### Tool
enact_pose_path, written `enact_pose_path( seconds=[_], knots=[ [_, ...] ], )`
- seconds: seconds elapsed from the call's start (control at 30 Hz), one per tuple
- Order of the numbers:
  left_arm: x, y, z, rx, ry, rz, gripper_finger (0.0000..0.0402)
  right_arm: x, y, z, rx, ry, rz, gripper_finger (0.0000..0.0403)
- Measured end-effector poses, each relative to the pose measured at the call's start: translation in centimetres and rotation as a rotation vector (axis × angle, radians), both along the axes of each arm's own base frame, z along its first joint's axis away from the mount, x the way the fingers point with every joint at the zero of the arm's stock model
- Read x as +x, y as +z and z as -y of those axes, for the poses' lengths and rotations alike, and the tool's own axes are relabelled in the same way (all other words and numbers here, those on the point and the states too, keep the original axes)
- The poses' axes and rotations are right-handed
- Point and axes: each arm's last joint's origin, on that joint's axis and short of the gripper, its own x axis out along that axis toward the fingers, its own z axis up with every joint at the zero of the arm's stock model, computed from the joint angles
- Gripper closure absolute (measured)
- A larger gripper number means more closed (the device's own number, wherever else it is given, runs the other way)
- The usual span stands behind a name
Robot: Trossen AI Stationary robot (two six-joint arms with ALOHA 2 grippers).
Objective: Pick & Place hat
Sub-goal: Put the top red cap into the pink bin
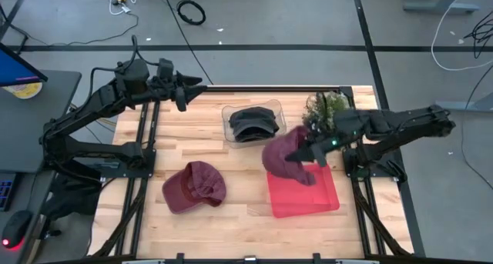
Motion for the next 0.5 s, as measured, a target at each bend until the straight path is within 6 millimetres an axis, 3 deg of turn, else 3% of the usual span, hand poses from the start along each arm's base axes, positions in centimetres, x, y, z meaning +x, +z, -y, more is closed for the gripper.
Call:
enact_pose_path(
  seconds=[0.17,0.37,0.5],
  knots=[
    [0.0,0.0,0.0,0.034,-0.004,-0.012,0.0149,-0.9,-2.1,-2.2,0.032,-0.039,-0.160,0.0379],
    [0.0,0.0,0.0,0.066,-0.005,-0.024,0.0149,-1.7,-7.8,-4.2,0.152,-0.074,-0.291,0.0379],
    [0.0,0.0,0.0,0.068,-0.006,-0.026,0.0149,-1.9,-10.7,-4.9,0.246,-0.080,-0.282,0.0379]
  ],
)
